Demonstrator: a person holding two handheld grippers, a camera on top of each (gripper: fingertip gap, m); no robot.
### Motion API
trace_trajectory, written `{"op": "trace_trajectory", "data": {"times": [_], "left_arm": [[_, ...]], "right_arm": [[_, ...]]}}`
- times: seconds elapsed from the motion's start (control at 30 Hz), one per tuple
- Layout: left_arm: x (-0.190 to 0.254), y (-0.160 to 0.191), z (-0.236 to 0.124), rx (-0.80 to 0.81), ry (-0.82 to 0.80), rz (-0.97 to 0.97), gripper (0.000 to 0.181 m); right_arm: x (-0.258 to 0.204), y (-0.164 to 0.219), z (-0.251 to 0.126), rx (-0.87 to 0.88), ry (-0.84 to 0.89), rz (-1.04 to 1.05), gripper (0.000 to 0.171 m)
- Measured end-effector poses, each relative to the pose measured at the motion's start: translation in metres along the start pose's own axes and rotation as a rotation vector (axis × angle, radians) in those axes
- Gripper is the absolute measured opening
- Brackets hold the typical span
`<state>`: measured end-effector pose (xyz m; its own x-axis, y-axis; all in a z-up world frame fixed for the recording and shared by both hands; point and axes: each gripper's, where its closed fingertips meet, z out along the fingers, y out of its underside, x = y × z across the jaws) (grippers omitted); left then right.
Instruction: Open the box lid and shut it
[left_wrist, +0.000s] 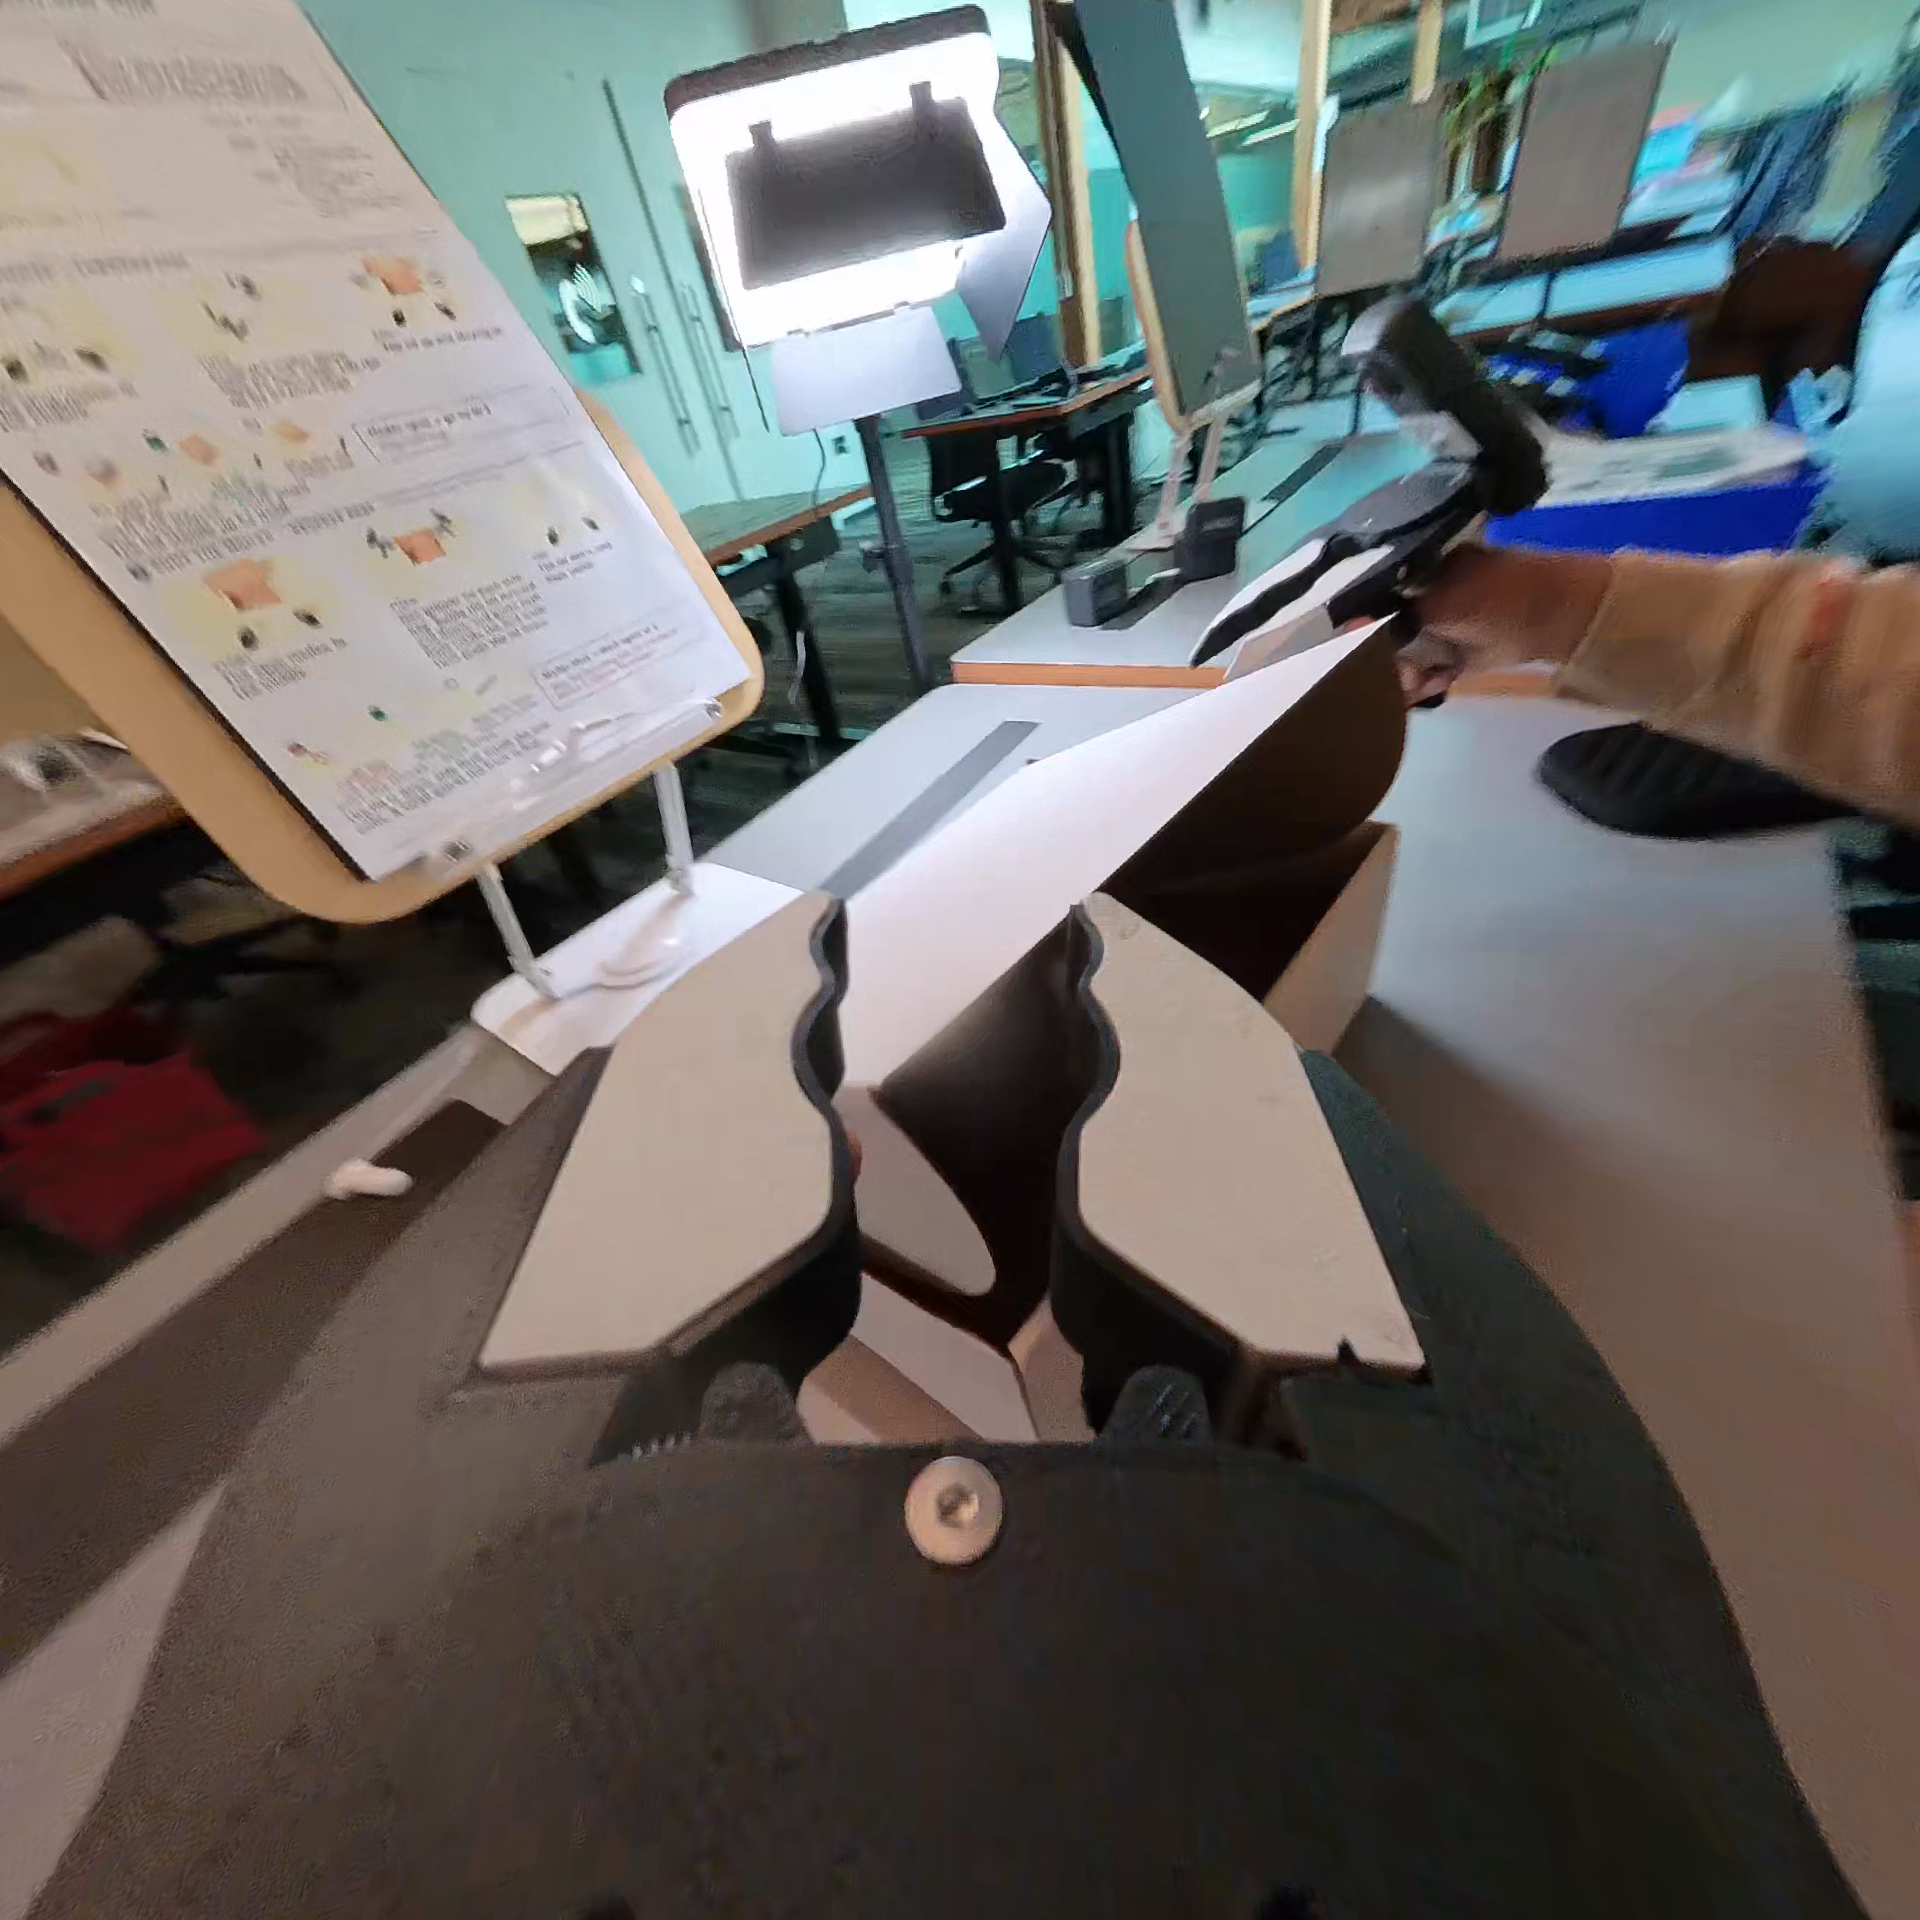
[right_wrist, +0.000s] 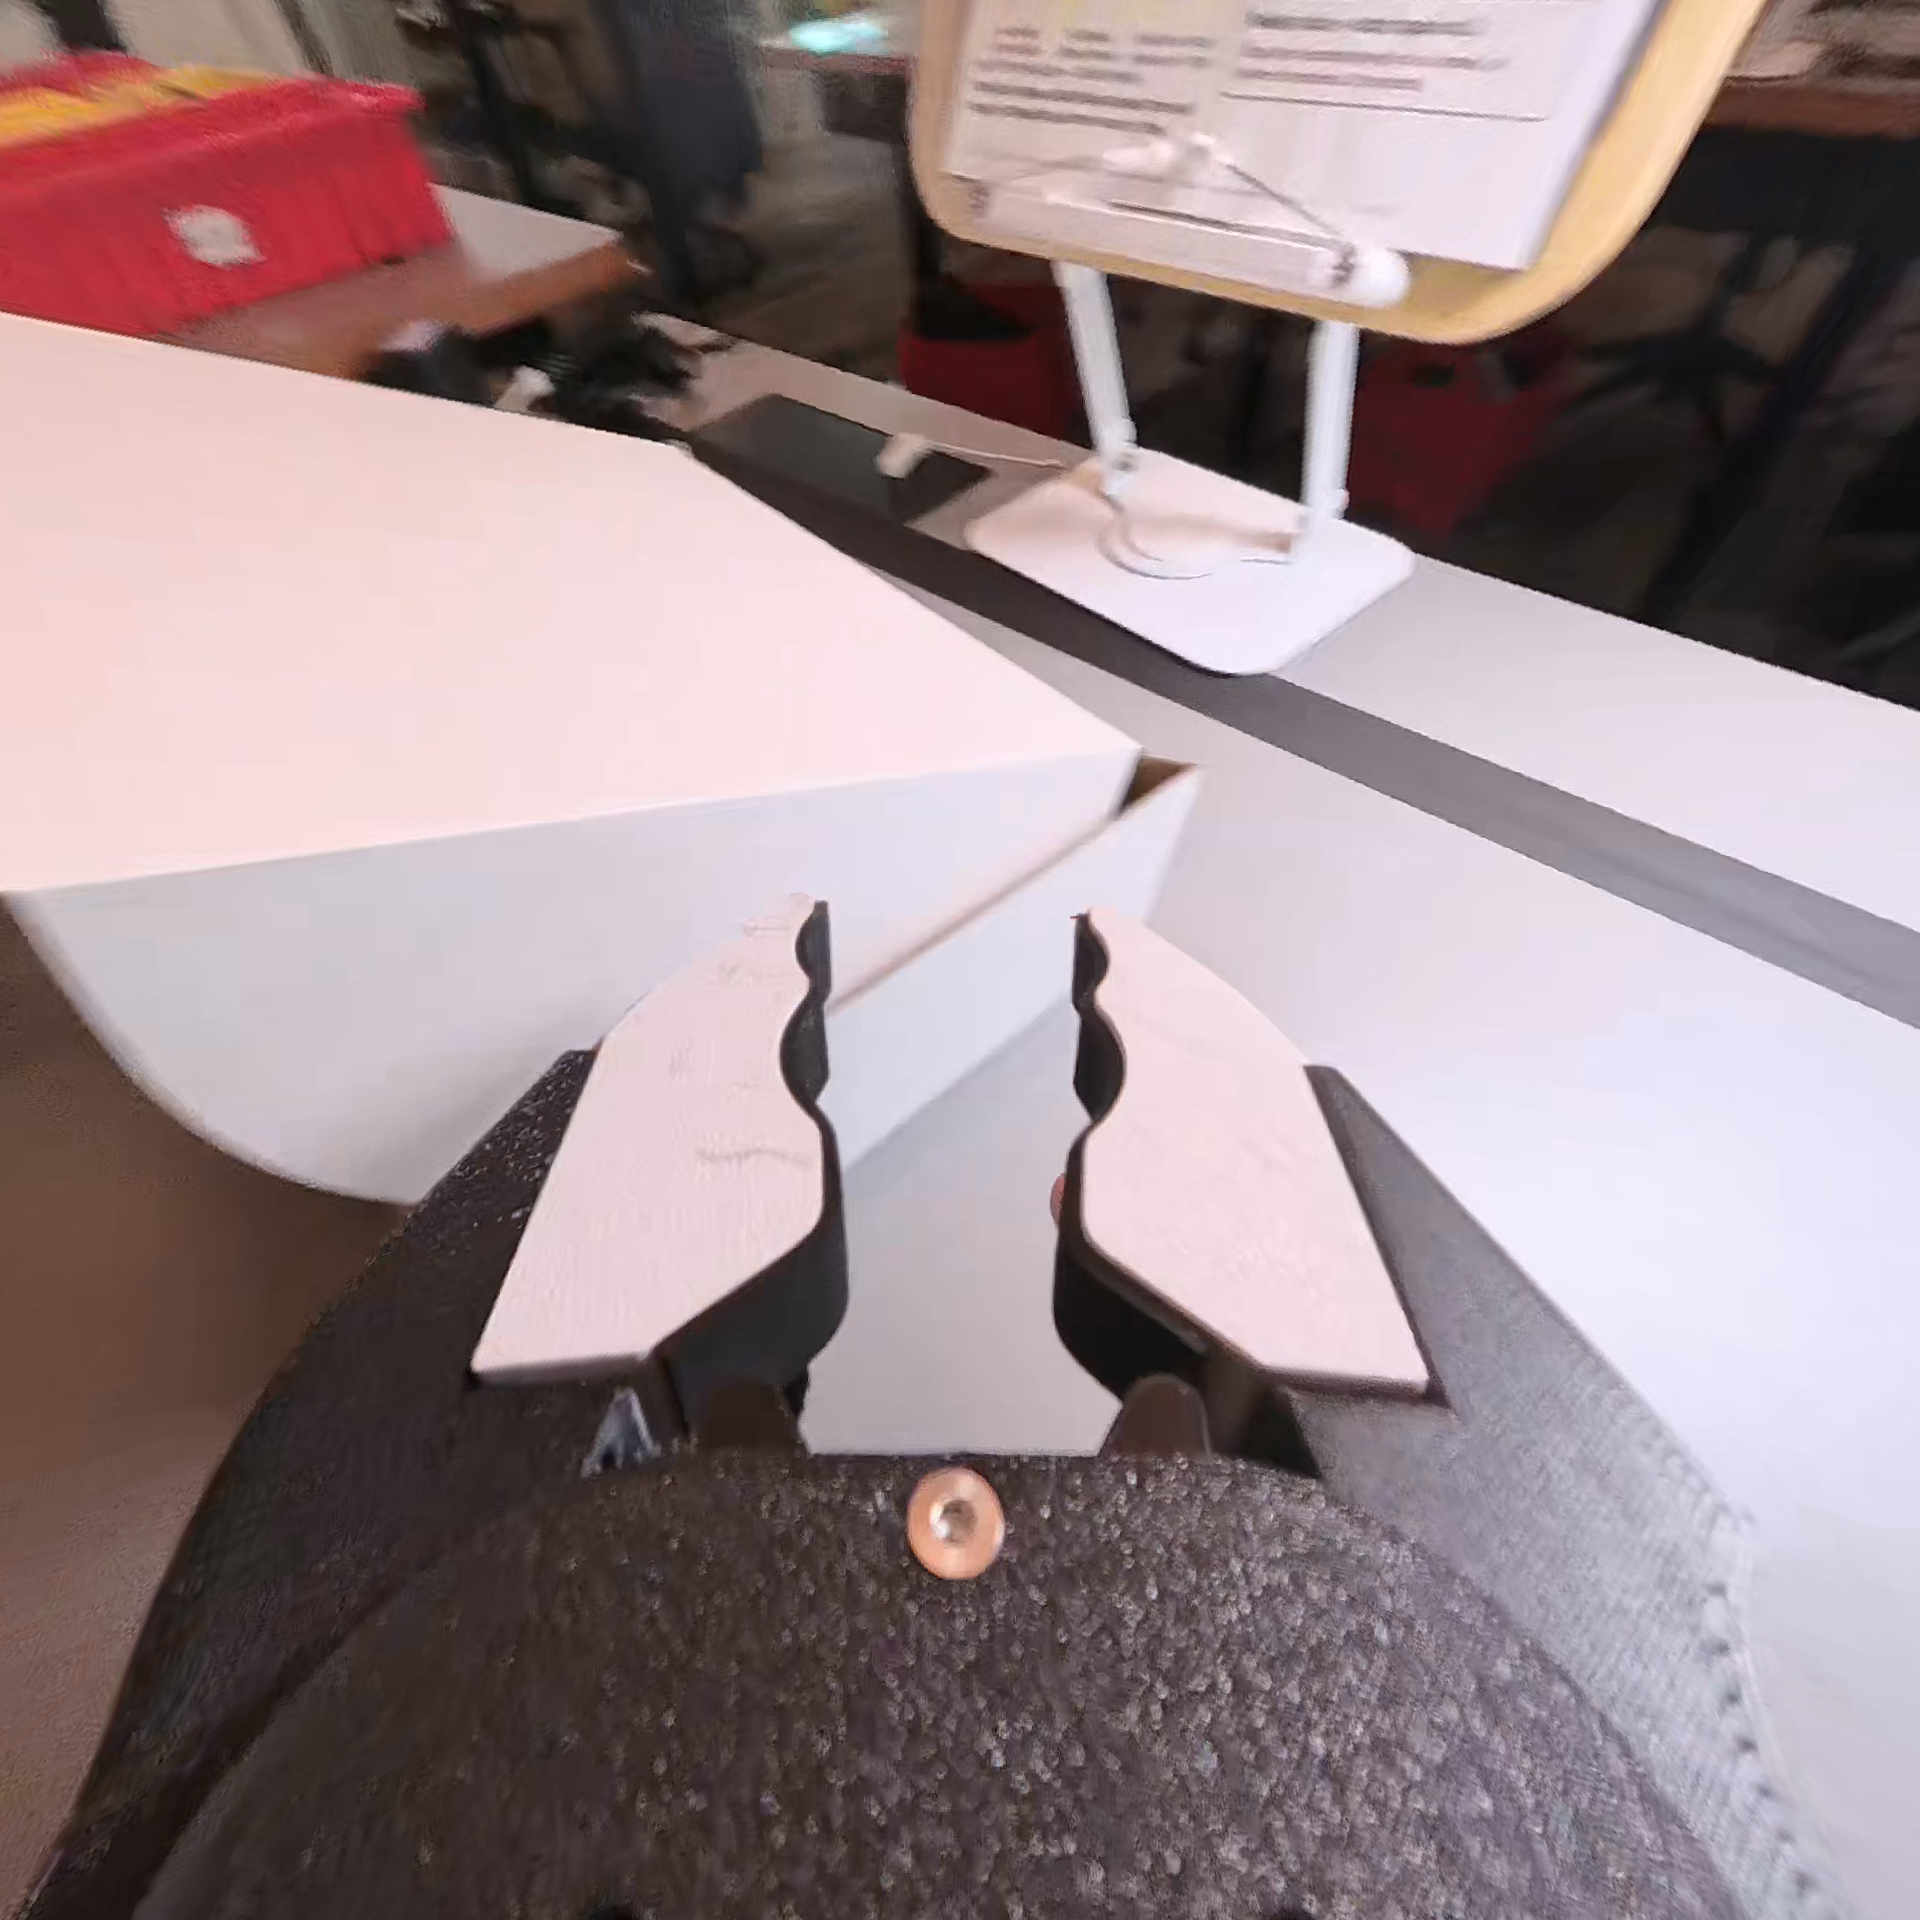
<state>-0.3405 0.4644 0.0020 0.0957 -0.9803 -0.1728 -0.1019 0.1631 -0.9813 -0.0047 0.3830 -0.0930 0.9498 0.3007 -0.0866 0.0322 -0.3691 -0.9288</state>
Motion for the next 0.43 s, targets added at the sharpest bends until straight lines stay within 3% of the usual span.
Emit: {"op": "trace_trajectory", "data": {"times": [0.1, 0.2, 0.37, 0.43], "left_arm": [[-0.018, 0.019, -0.015, -0.016, 0.006, -0.110, 0.046], [-0.021, 0.033, -0.018, -0.044, -0.034, -0.076, 0.042], [-0.006, 0.029, 0.008, -0.071, -0.059, 0.122, 0.046], [-0.004, 0.036, 0.020, -0.119, -0.060, 0.174, 0.045]], "right_arm": [[-0.039, -0.015, -0.012, 0.096, -0.168, -0.057, 0.050], [-0.087, -0.034, -0.032, 0.180, -0.253, -0.232, 0.053], [-0.130, -0.040, -0.031, 0.110, -0.186, -0.519, 0.050], [-0.128, -0.031, -0.024, 0.017, -0.130, -0.561, 0.041]]}}
